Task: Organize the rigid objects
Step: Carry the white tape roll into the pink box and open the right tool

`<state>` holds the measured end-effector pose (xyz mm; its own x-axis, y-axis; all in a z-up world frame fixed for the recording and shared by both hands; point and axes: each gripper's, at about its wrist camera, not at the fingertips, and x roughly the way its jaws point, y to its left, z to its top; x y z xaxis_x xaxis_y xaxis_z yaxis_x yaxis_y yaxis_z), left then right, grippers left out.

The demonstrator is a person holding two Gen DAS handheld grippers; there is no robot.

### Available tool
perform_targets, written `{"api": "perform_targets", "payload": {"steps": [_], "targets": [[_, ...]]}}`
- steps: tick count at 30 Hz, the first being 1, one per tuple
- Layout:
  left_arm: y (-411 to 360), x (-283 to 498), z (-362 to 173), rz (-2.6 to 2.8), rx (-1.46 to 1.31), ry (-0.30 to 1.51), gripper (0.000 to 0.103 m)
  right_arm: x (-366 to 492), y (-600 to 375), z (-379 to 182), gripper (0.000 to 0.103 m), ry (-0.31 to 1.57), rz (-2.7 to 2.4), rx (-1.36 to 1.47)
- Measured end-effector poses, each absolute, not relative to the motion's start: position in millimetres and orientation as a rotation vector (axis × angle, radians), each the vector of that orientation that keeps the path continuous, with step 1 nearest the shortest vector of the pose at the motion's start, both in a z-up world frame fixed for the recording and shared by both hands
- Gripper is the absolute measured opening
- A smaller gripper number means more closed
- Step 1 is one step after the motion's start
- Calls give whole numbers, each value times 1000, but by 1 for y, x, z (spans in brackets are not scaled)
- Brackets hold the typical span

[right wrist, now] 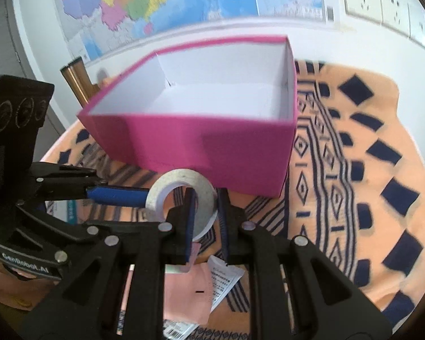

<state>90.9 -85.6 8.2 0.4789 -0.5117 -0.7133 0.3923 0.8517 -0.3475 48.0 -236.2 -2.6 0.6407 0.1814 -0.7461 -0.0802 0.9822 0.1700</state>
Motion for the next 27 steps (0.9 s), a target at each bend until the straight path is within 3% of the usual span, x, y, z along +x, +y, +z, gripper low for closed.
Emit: {"api": "perform_targets", "payload": {"steps": [14, 27], "targets": [[-84, 105, 67, -531, -104, 779, 42, 65, -235, 66, 17, 722, 162, 44], [-86, 155, 55, -490, -92, 837, 43, 113, -255, 59, 17, 777, 138, 53]]}}
